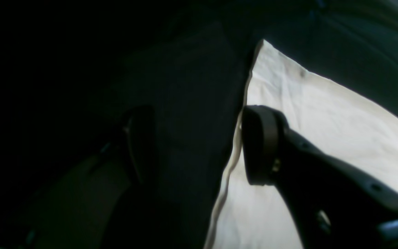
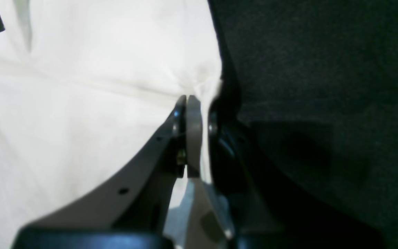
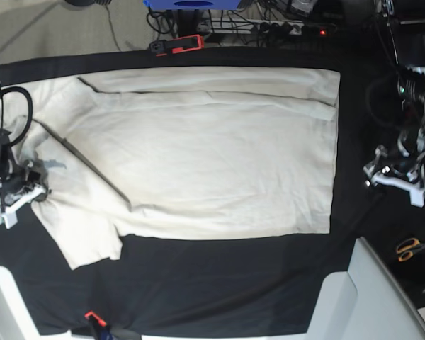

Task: Fold the T-shirt properly
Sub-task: 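Move the left gripper down to grasp the shirt's side edge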

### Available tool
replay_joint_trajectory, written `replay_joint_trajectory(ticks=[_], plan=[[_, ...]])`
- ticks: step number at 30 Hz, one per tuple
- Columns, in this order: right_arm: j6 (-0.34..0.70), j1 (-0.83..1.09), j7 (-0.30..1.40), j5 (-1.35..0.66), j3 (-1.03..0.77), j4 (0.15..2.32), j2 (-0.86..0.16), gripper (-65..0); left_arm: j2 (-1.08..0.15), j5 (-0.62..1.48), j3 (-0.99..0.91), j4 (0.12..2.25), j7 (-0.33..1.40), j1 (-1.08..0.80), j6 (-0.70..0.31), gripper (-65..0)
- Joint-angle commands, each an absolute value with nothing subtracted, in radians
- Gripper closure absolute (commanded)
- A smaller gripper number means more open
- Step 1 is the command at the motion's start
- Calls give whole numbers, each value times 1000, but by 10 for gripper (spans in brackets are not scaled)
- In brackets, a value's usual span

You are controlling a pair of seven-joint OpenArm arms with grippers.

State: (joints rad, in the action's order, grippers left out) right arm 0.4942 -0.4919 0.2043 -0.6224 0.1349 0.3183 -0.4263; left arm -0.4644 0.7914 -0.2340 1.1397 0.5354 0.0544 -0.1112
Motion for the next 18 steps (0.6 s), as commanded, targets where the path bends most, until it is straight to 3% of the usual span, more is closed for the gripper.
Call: replay_joint_trajectory(ticks=[1,10,18], plan=[[499,-519,186,-633,131,326,-444,-3,-483,802,-211,1127,515,117,-124,-388],[499,-519,186,-633,134,326,-443,-2,-390,802,-70,696,490,441,-122,-383],[503,-519,186,-633,131,326,-447,0,-355,802,76,513,380,493,-120,-383]])
